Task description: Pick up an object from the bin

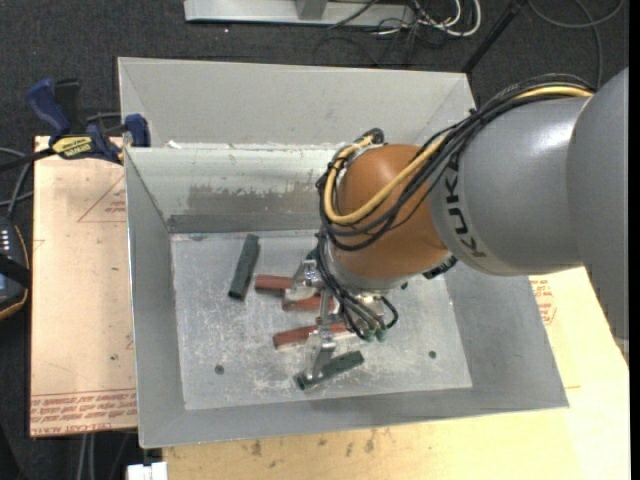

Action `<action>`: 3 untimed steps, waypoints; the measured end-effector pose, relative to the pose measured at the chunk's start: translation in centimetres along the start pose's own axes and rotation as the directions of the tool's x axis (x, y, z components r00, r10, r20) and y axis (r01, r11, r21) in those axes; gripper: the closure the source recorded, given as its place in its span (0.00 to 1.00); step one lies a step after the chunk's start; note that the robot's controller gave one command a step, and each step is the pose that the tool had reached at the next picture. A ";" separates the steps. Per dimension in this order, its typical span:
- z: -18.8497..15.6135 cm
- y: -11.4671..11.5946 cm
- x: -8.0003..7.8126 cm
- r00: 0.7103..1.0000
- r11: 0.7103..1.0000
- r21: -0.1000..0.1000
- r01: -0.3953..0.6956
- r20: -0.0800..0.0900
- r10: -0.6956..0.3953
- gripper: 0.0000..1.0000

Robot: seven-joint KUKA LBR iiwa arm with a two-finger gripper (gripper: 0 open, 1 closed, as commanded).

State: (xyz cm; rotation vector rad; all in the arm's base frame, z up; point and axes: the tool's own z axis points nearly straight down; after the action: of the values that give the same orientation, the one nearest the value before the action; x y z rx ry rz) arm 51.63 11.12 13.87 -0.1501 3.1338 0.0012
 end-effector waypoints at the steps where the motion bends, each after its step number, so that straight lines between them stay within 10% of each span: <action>1: 5.4 -1.9 -3.7 0.999 0.999 -0.004 -0.039 0.010 0.039 1.00; 3: 2.4 -1.3 -3.3 1.000 1.000 0.000 -0.028 -0.006 0.028 1.00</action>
Offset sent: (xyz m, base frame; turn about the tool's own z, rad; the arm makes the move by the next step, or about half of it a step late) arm 0.0000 0.0000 0.0000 0.0000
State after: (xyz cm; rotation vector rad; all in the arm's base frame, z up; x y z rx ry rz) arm 55.08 10.18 11.45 -0.1070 3.1415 0.0012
